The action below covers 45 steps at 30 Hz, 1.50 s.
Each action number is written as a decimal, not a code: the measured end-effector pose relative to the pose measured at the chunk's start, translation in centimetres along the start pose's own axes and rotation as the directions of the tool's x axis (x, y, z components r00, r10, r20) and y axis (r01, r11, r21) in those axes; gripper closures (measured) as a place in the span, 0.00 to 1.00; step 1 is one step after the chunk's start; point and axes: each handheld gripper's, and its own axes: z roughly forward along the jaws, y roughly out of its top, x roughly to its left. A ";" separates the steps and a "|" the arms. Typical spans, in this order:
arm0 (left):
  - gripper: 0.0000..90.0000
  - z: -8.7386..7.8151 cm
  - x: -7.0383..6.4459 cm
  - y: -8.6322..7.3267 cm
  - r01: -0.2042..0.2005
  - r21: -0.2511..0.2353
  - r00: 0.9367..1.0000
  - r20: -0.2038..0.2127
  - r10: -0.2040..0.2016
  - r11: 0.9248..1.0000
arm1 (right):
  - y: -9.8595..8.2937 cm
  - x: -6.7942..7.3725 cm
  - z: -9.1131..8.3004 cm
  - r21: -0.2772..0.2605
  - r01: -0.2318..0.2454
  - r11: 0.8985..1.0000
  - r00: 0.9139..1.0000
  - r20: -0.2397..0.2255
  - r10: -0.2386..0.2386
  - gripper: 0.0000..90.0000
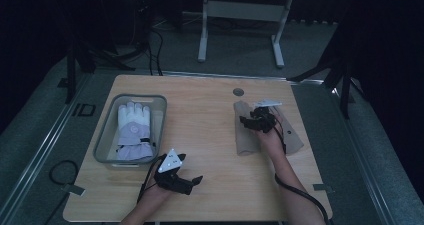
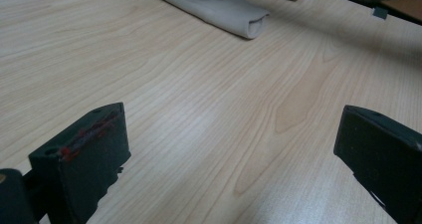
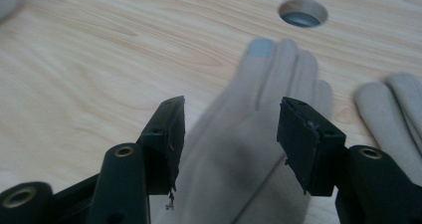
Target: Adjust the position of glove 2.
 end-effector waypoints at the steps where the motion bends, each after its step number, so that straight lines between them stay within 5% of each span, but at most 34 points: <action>1: 0.01 0.0 0.0 0.0 0.004 -0.001 1.000 0.009 -0.004 1.000 | -0.2 -0.3 0.6 0.010 -0.008 1.000 1.000 0.000 0.008 0.49; 10: 0.01 0.1 -0.2 0.0 -0.004 0.007 1.000 0.025 0.004 1.000 | -1.4 -1.0 2.5 0.049 -0.017 0.999 1.000 0.011 0.016 0.46; 16: 0.01 0.1 -0.2 -0.1 -0.004 0.008 1.000 0.026 0.004 1.000 | -2.4 -0.3 2.7 0.031 0.034 0.999 0.998 0.049 -0.035 0.55; 18: 0.01 0.1 -0.2 -0.1 -0.003 0.009 1.000 0.024 0.003 1.000 | -2.4 -0.2 2.6 0.029 0.017 0.999 0.998 0.058 -0.019 0.72; 21: 0.01 0.2 -0.1 -0.2 0.003 0.011 1.000 0.022 -0.004 1.000 | -2.4 0.3 2.4 0.036 -0.020 0.999 0.997 0.072 0.017 0.82; 28: 0.01 0.3 -0.1 -0.2 0.005 0.012 1.000 0.022 -0.005 1.000 | -1.9 1.2 1.2 0.007 -0.102 0.995 0.993 0.066 0.101 0.84; 35: 0.01 0.2 -0.1 -0.1 0.003 0.004 1.000 0.013 -0.003 1.000 | -0.4 3.8 -2.3 -0.059 -0.176 0.983 0.984 0.022 0.177 0.84; 39: 0.01 0.1 -0.1 -0.1 0.000 0.001 1.000 0.004 0.000 1.000 | -0.5 6.4 -4.4 -0.090 -0.181 0.979 0.981 0.048 0.186 0.84; 45: 0.01 0.0 -0.2 0.0 -0.005 -0.002 1.000 0.002 0.005 1.000 | -2.3 8.7 -5.1 -0.083 -0.209 0.974 0.974 0.076 0.216 0.84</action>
